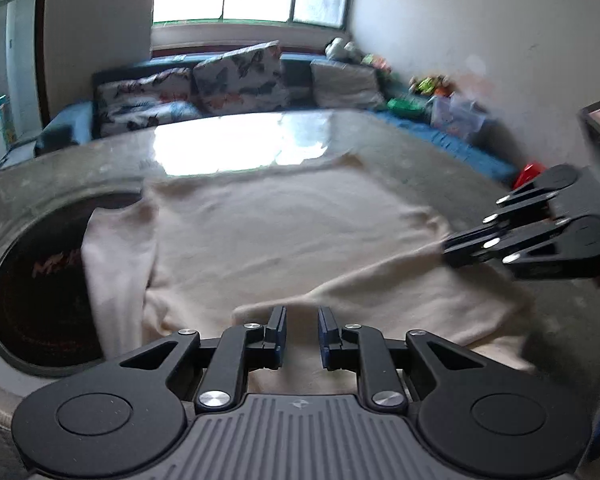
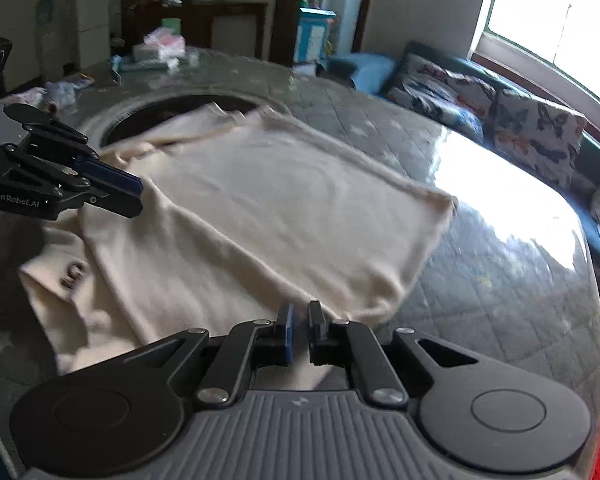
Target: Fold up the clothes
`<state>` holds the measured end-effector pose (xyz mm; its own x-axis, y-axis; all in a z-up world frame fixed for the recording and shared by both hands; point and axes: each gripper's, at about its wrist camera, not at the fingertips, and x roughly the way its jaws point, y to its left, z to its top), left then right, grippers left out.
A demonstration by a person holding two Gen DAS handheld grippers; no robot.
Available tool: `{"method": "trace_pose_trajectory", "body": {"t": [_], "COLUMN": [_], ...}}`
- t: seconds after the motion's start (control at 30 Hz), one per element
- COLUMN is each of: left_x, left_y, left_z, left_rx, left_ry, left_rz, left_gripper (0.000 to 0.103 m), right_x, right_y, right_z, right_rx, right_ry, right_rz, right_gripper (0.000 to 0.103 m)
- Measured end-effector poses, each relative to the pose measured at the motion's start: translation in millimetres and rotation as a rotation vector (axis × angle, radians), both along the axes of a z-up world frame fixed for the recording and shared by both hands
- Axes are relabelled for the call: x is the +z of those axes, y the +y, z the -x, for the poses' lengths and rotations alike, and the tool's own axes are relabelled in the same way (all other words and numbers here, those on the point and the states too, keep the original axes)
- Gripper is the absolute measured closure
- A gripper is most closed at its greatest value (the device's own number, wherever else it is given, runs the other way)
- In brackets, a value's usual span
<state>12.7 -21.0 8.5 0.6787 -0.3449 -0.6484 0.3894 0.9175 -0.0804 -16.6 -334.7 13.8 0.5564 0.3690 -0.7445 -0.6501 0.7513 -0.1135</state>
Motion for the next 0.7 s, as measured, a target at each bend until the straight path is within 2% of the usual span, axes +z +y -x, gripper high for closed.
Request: {"method": "trace_pose_trajectory", "body": {"t": [0.1,0.3,0.5,0.7], "left_x": [0.4,7.7,-2.3,9.0], "left_y": [8.2,11.1,10.7,22.5], "left_z": [0.2,21.0,39.5,32.6], "left_rx": [0.002,-0.018,-0.051,0.006], "left_ry": [-0.001,-0.037,-0.045,-0.056], "left_rz": [0.012,0.012,-0.032,-0.016], "left_gripper": [0.085,0.075,0.07,0.069], "right_x": [4.3,16.1,1.2,15.4], "right_y": [-3.6,-3.3,-1.1,15.3], "right_z": [5.9,38.7,60.4,54.0], "right_rx": [-0.008,0.037,0.023,0.068], "right_ry": [-0.008,-0.012,0.022,-0.002], "right_rz": [-0.007,-0.045,-0.034,-0.045], "right_gripper": [0.097,0.084,0.08,0.08]}}
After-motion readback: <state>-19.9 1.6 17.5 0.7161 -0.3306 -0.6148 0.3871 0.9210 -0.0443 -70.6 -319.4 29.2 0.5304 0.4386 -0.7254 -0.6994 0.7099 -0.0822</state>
